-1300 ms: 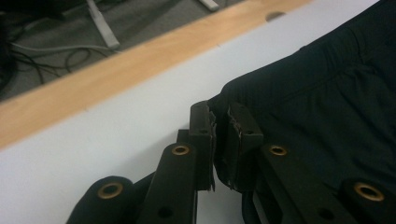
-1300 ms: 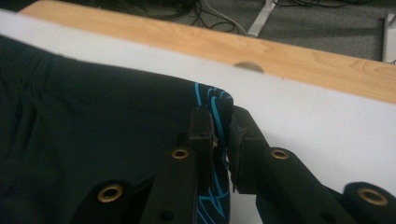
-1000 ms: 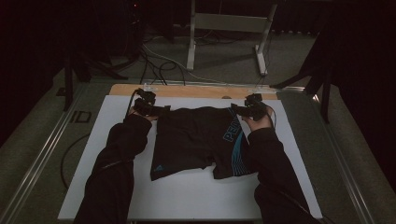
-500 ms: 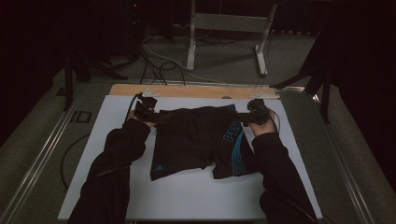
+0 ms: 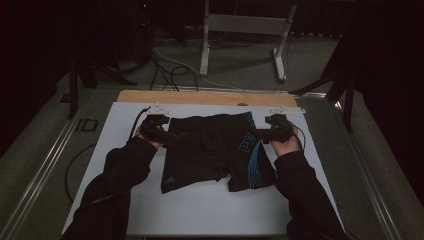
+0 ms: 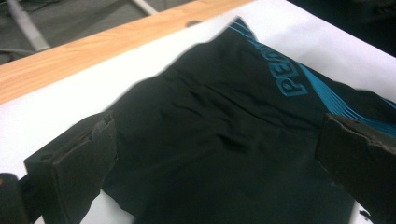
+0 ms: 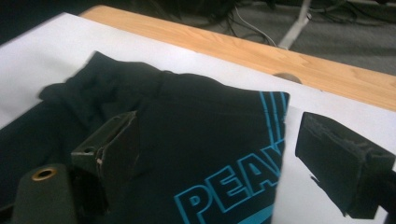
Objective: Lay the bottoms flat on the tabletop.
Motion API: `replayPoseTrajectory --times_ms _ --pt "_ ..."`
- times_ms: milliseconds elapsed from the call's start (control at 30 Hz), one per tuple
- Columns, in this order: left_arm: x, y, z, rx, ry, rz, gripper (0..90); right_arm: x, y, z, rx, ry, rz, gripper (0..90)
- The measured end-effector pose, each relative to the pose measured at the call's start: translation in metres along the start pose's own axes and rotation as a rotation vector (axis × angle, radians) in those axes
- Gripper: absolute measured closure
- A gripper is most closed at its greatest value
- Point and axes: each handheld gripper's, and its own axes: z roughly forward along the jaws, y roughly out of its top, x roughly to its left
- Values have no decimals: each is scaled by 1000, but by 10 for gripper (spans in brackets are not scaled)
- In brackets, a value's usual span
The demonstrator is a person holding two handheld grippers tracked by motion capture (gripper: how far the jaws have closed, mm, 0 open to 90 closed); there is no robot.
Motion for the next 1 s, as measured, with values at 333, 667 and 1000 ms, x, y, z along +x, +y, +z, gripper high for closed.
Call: replayPoseTrajectory --times_ms 333,667,1000 --pt "-40 -32 -33 -18 -99 90 30 24 -25 -36 -21 63 -58 142" --pt "-96 -71 -36 -21 -305 205 182 45 -64 -68 -12 101 -89 142" --pt "-135 -94 33 126 -435 292 424 50 -94 -88 -8 123 -68 142"
